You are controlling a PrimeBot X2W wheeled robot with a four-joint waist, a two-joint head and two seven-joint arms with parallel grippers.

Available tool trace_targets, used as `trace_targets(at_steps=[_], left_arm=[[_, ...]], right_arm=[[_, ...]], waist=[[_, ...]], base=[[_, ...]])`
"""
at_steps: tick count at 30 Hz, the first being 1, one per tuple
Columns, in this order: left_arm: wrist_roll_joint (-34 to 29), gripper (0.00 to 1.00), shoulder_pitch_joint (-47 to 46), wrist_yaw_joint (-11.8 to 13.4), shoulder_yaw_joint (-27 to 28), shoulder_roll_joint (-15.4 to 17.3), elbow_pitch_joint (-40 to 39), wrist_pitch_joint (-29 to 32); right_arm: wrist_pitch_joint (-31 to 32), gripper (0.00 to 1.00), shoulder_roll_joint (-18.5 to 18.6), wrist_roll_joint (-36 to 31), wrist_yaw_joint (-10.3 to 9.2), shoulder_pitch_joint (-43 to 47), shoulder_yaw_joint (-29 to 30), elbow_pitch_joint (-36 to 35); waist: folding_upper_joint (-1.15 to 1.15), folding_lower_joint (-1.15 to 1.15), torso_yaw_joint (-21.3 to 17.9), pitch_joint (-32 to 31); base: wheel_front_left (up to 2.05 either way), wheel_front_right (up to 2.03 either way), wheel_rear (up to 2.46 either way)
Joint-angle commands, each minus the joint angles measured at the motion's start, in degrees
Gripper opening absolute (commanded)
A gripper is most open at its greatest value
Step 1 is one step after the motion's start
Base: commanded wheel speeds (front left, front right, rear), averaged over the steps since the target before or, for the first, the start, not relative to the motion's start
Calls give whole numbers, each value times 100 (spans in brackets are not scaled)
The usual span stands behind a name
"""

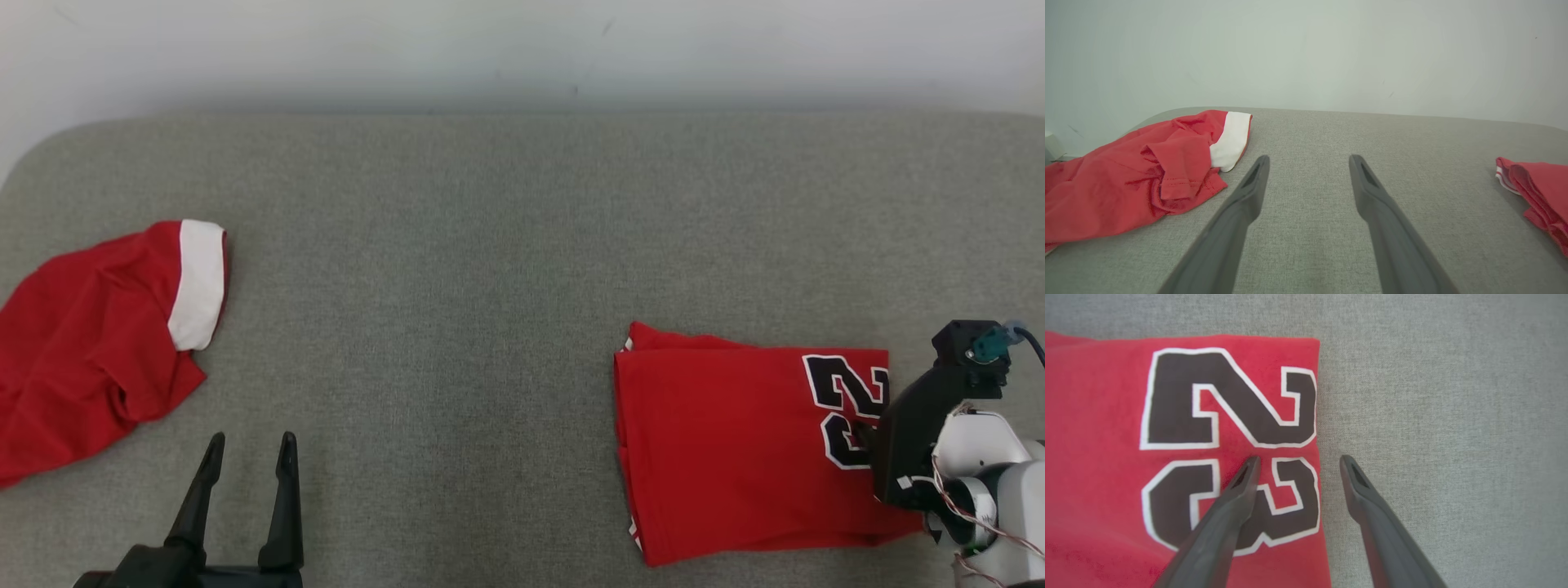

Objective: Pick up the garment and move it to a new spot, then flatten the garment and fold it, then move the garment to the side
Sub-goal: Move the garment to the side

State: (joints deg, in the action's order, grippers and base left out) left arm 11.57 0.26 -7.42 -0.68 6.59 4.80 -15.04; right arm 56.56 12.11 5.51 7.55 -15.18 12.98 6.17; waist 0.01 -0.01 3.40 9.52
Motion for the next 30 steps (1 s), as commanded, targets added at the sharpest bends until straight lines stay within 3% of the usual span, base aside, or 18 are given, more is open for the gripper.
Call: trace_targets(at_steps=[1,8,9,10,11,22,30], left_arm=[[-71,100,-98,-6,-12,35,-32,-17],[-91,100,-347,-6,-79,98,-159,-17],[-89,100,-357,-6,-76,103,-174,-17],[-99,100,-371,-5,-76,102,-193,-17],[-110,100,-379,-5,-72,93,-211,-17],[-243,100,-507,2,-48,190,-561,-17],[-292,100,-664,2,-194,394,-878,-17]], right_arm=[[-53,100,-41,-38,-15,-86,-9,96],[29,100,-189,-90,-16,-241,-6,1166],[30,50,-174,-89,-16,-230,-49,1232],[8,14,-147,-79,-16,-226,-132,1271],[-40,0,-115,-49,-16,-235,-213,1289],[-1259,0,348,-64,-16,-1341,-1144,1392],[-1943,0,894,-462,-16,-2196,-1119,2152]], waist=[[-1,1,53,305],[-1,1,109,655],[-1,1,107,663],[-1,1,100,669],[-1,1,88,673],[-1,1,-499,967],[-1,1,-891,1361]], base=[[0,0,0],[0,0,0],[0,0,0],[0,0,0],[0,0,0],[0,0,0],[0,0,0]])
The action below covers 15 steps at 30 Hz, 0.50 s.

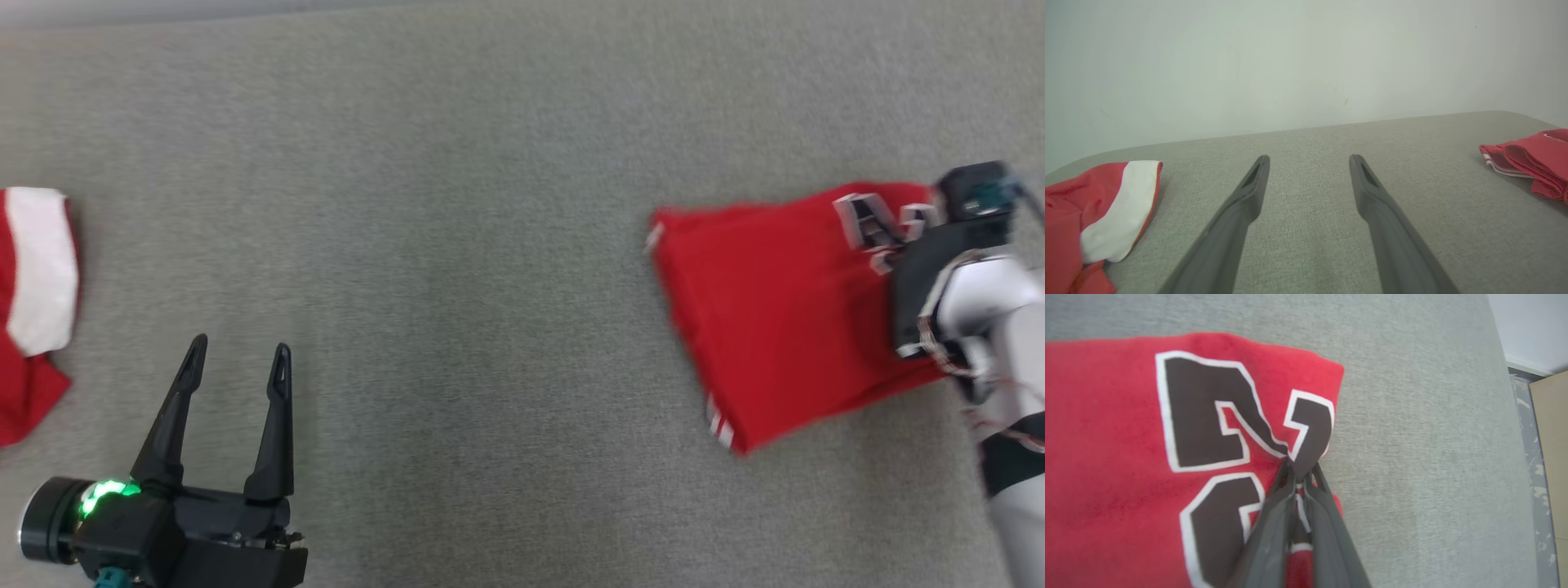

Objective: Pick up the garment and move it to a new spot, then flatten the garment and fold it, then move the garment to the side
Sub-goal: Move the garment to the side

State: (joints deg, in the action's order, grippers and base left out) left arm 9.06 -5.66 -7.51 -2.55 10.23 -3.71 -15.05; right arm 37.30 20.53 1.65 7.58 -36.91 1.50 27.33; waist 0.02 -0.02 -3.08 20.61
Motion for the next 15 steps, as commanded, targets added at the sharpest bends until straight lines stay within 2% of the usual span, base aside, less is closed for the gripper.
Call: trace_targets(at_steps=[1,7,15], left_arm=[[-46,100,-75,10,-36,64,-71,-16],[-53,100,-104,10,-141,226,-377,62],[-16,100,16,18,-202,366,-674,227]], right_arm=[[-84,0,145,-159,-19,-101,97,163],[-616,0,667,-784,-19,-401,857,593],[-1554,0,1014,-1547,-19,-733,1486,774]], waist=[[-2,2,-269,294],[-2,2,-319,505],[-2,2,-205,610]], base=[[0,0,0],[0,0,0],[0,0,0]])
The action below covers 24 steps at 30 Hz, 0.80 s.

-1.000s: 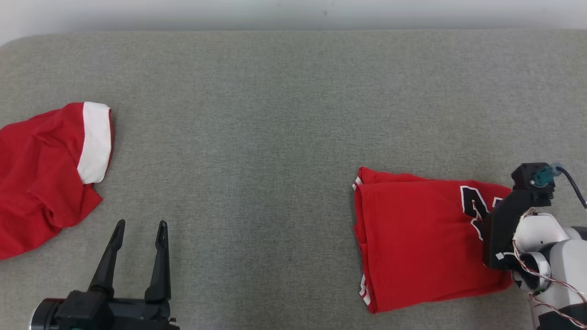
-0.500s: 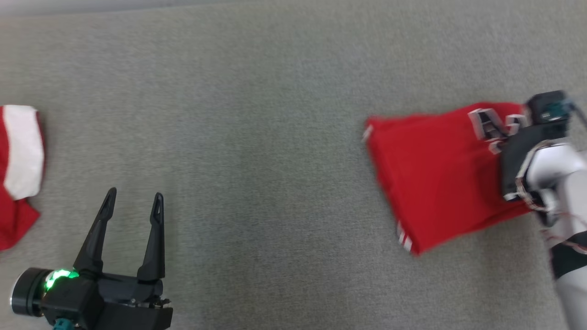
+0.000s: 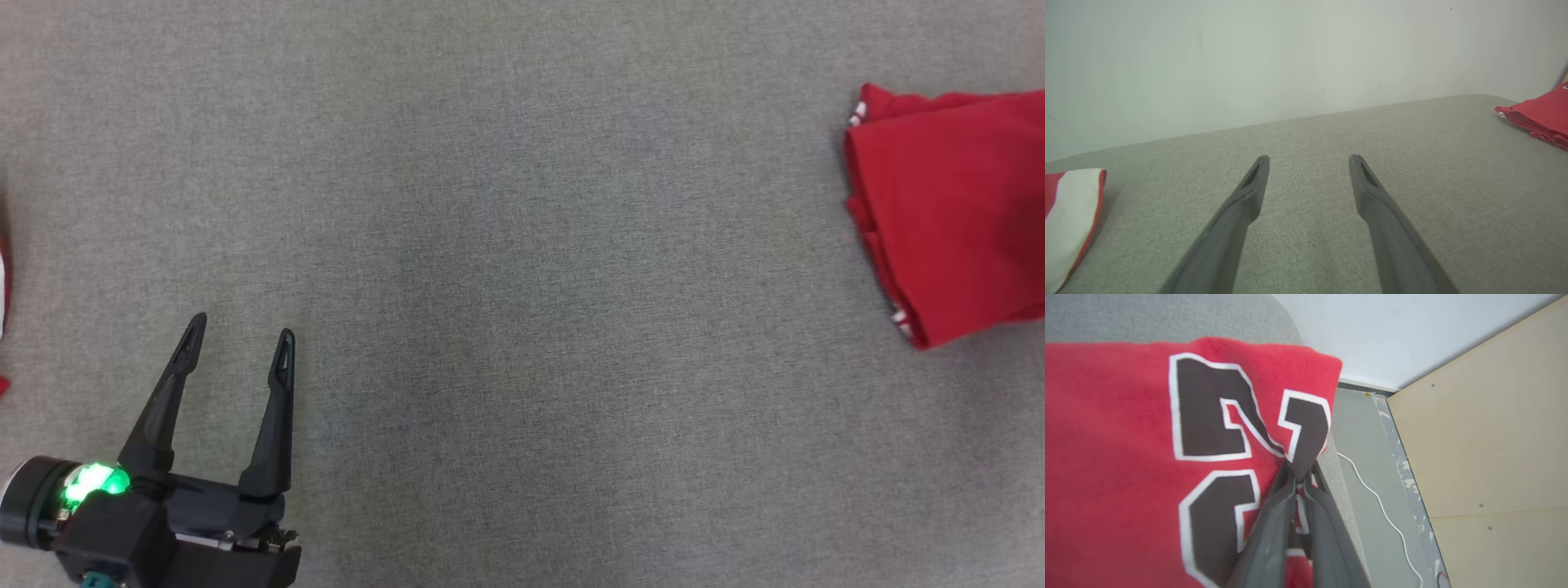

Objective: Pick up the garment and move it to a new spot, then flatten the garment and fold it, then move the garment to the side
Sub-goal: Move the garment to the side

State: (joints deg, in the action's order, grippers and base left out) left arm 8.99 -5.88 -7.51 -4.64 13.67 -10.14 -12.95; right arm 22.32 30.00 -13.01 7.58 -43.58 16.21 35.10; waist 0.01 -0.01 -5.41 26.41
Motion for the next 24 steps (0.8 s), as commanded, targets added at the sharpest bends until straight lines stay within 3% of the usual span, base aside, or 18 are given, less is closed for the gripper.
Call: trace_targets(at_steps=[1,15,16,17,24], left_arm=[[-7,100,51,24,8,34,-70,28],[47,100,129,90,-28,108,-279,112],[51,100,125,91,-32,109,-268,110],[62,100,131,93,-38,108,-252,107],[123,100,99,108,-105,20,-70,15]], right_arm=[[-125,0,99,-147,-19,-99,51,26],[-795,0,97,-1219,-19,-233,670,77],[-910,41,43,-1269,-19,-199,704,52],[-1017,100,6,-1318,-19,-173,764,22],[-1636,100,-296,-1550,-19,5,931,-19]], waist=[[-1,1,37,53],[-1,1,-30,248],[-1,1,-26,232],[-1,1,-20,205],[-1,1,106,-145]], base=[[0,0,0],[0,0,0],[0,0,0],[0,0,0],[0,0,0]])
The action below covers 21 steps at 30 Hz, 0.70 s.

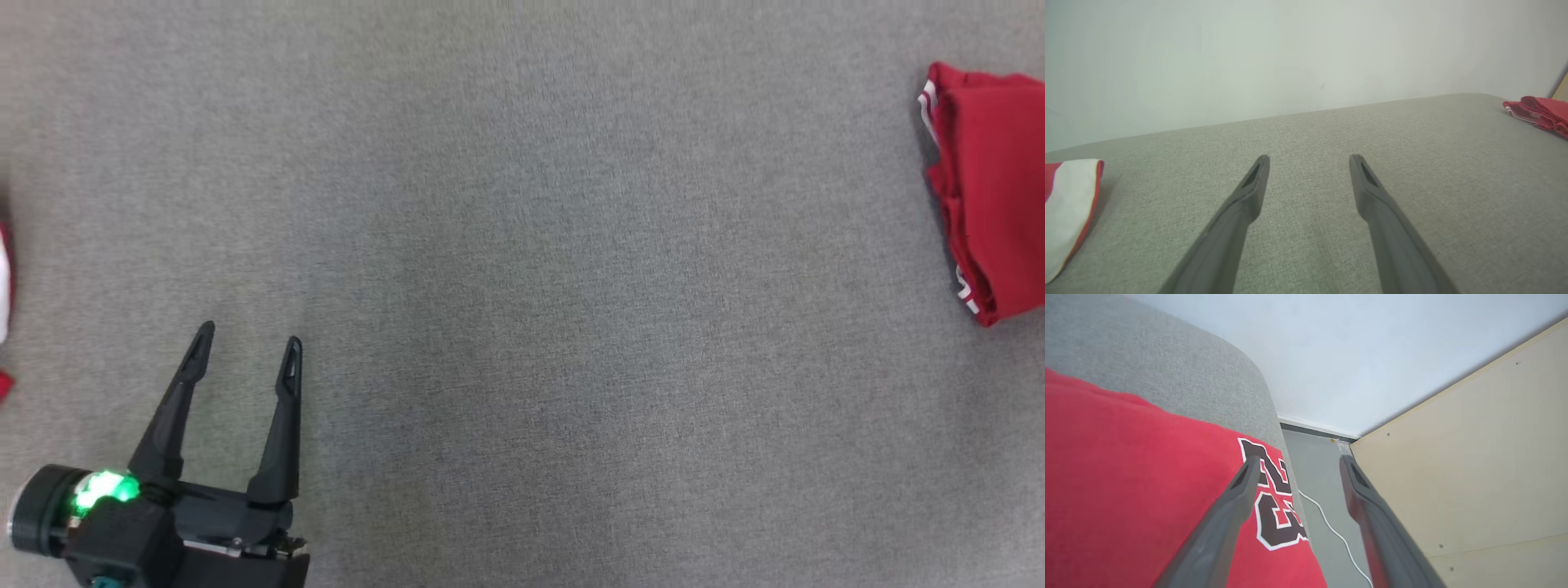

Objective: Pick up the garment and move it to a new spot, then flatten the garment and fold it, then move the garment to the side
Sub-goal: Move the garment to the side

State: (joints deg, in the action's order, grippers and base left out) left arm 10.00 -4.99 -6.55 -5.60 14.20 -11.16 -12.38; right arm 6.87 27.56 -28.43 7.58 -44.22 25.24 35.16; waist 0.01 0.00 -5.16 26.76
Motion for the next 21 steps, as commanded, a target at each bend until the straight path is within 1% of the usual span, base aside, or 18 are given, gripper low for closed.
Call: trace_targets(at_steps=[1,7,9,12,17,21], left_arm=[[22,100,10,13,-9,-33,33,-42],[149,100,69,47,-95,-248,436,-190],[157,100,170,52,-107,-318,618,-231],[194,100,326,112,-52,-399,901,-267],[221,100,674,183,142,-567,1204,-288],[167,100,952,195,282,-684,1328,-285]], right_arm=[[-91,100,-52,-8,-19,69,28,-26],[-868,100,-458,334,-18,441,-3,-25],[-1139,100,-673,614,-18,688,-21,-134],[-1442,100,-1009,1078,-18,1198,-203,-369],[-1558,100,-1595,1783,-18,2157,-732,-1075],[-1359,100,-1935,2181,-18,2887,-1163,-1822]], waist=[[-1,0,81,-180],[-1,0,357,-933],[-1,0,436,-1242],[-1,0,521,-1690],[-1,0,560,-2353],[-1,0,561,-2707]], base=[[0,0,0],[0,0,0],[0,0,0],[0,0,0],[0,0,0],[0,0,0]])
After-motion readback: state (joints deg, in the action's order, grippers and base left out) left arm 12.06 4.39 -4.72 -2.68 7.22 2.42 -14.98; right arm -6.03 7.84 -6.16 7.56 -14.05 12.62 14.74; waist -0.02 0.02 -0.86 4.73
